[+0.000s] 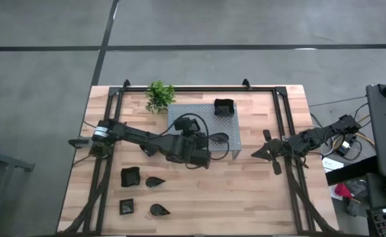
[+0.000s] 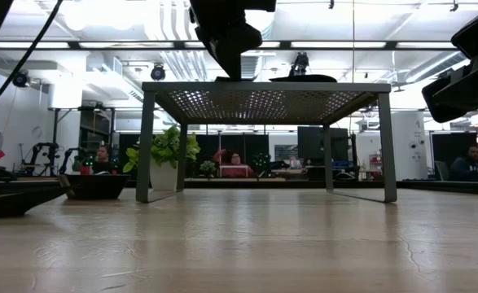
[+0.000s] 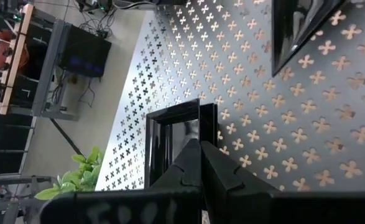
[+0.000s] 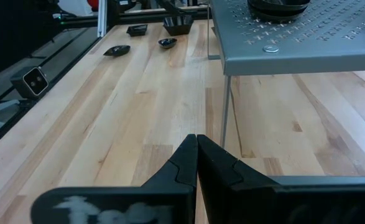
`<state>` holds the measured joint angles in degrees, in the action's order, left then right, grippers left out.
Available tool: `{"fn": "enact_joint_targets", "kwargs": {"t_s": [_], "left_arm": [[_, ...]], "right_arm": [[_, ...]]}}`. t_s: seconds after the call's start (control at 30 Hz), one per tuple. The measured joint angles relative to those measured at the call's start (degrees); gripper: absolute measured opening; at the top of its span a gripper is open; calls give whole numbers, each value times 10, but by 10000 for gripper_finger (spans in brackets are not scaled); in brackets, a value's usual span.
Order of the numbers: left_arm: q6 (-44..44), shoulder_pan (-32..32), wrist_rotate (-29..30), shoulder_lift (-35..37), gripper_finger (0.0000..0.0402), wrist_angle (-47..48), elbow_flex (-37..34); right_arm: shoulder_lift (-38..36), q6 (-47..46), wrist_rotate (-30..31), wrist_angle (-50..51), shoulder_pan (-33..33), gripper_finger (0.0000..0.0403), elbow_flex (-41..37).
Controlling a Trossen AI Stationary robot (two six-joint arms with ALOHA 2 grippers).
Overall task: Pick & Place Mini shaped plates
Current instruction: Stack the black square plate on top of the black square plate on the shelf
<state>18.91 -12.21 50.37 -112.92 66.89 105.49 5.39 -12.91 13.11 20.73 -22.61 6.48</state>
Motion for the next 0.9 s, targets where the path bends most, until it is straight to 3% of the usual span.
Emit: {"fn": "enact_joint_targets", "kwargs": {"t_s": [0.17,0.53,0.9], "left_arm": [[-12,0,-14,3,13,-1,0],[0,-12,-7,16,127,-9,8],[51,-103,-87,61,131,-4,10]], "right_arm": [[0,0,0,0,0,9,0],[0,0,0,0,0,9,0],[0,0,0,0,0,9,0]]}}
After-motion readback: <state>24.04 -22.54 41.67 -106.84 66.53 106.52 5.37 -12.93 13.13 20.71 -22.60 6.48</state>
